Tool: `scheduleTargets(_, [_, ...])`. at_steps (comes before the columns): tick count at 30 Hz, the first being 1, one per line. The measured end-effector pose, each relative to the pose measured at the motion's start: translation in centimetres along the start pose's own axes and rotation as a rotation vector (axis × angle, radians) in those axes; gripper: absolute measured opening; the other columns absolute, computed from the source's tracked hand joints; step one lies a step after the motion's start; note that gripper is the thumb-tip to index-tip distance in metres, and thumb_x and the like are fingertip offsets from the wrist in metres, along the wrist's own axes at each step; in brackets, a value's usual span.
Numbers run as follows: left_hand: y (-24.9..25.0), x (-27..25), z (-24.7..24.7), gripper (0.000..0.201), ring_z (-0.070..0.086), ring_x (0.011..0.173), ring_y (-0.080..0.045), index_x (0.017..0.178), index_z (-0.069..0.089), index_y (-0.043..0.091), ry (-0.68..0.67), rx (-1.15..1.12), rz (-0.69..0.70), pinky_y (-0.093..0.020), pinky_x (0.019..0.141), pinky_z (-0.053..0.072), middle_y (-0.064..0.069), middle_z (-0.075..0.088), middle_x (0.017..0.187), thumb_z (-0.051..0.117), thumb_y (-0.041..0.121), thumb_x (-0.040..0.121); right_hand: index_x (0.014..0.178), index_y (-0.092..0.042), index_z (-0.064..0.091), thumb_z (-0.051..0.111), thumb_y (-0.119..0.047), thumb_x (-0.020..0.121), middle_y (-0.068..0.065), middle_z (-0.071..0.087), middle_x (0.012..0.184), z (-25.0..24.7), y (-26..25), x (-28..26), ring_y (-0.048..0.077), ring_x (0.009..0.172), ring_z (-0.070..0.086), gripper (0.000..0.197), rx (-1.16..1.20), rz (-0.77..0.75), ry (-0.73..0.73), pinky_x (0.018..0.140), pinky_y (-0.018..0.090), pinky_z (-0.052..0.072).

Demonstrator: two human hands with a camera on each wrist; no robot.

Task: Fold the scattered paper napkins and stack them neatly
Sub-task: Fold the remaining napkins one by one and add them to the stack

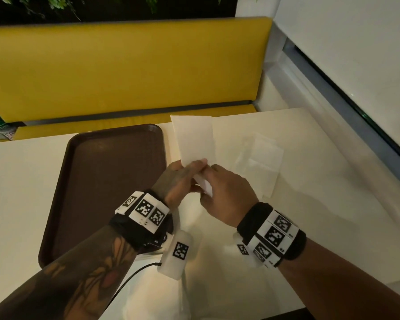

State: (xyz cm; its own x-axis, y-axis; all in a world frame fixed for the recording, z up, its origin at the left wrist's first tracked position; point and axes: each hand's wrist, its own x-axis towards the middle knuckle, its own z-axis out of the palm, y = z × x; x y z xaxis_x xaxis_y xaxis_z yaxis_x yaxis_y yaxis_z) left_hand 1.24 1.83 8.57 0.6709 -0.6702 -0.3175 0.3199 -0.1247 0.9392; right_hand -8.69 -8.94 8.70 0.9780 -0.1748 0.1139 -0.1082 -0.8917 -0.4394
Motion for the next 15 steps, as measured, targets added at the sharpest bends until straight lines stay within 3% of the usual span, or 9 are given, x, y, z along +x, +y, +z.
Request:
scheduleTargets(3, [-0.4, -0.3, -1.4, 0.02, 0.068, 0.091, -0.036, 0.088, 0.075, 0.019, 0.086, 0.033, -0.004, -0.043, 0.076, 0.053, -0.016, 0.072, 0.095, 0.062, 0.034, 0.083, 0.119, -0.025, 0.051, 0.071, -0.049, 0.076, -0.006, 0.054, 0.101, -0.7, 0.4, 0.1, 0.008, 0.085, 0.053, 0.053, 0.221, 0.049, 0.024, 0.073, 0.025, 0.052])
scheduleTargets(5, [-0.4, -0.7, -2.2, 0.028, 0.067, 0.093, -0.033, 0.099, 0.071, 0.013, 0.053, 0.065, 0.008, -0.044, 0.08, 0.052, -0.015, 0.071, 0.1, 0.063, 0.035, 0.083, 0.114, -0.023, 0.053, 0.066, -0.053, 0.08, -0.006, 0.053, 0.101, -1.7, 0.8, 0.2, 0.006, 0.085, 0.05, 0.047, 0.361, 0.134, 0.131, 0.073, 0.019, 0.047])
scheduleTargets(7, [-0.1, -1.1, -2.6, 0.031, 0.066, 0.102, -0.032, 0.111, 0.064, 0.005, 0.002, 0.014, -0.012, -0.047, 0.09, 0.052, -0.015, 0.069, 0.11, 0.061, 0.028, 0.089, 0.116, -0.021, 0.052, 0.062, -0.051, 0.087, -0.006, 0.056, 0.104, -2.6, 1.2, 0.7, 0.009, 0.09, 0.055, 0.043, 0.5, 0.302, 0.147, 0.077, 0.021, 0.047])
scheduleTargets(10, [0.4, -1.9, -2.8, 0.033, 0.067, 0.103, -0.031, 0.111, 0.062, 0.003, -0.059, -0.02, -0.003, -0.047, 0.09, 0.053, -0.016, 0.068, 0.113, 0.06, 0.024, 0.085, 0.13, -0.022, 0.042, 0.066, -0.038, 0.088, -0.003, 0.066, 0.103, -2.7, 1.5, 1.2, 0.012, 0.092, 0.065, 0.051, 0.778, 0.437, 0.016, 0.082, 0.029, 0.053])
scheduleTargets(12, [0.5, -2.2, -3.1, 0.036, 0.067, 0.102, -0.032, 0.11, 0.062, 0.003, -0.046, 0.004, 0.037, -0.049, 0.09, 0.053, -0.017, 0.069, 0.111, 0.064, 0.023, 0.081, 0.138, -0.024, 0.035, 0.07, -0.022, 0.088, 0.003, 0.073, 0.098, -2.5, 1.5, 1.3, 0.015, 0.091, 0.07, 0.061, 0.883, 0.372, -0.004, 0.087, 0.037, 0.056])
scheduleTargets(15, [1.0, -2.3, -3.4, 0.059, 0.068, 0.1, -0.032, 0.12, 0.052, 0.006, 0.088, 0.083, 0.115, -0.055, 0.089, 0.052, -0.017, 0.068, 0.111, 0.075, 0.022, 0.067, 0.142, -0.029, 0.031, 0.069, -0.011, 0.088, 0.004, 0.075, 0.094, -2.4, 1.5, 1.4, 0.016, 0.09, 0.071, 0.069, 0.869, 0.265, 0.013, 0.085, 0.031, 0.056])
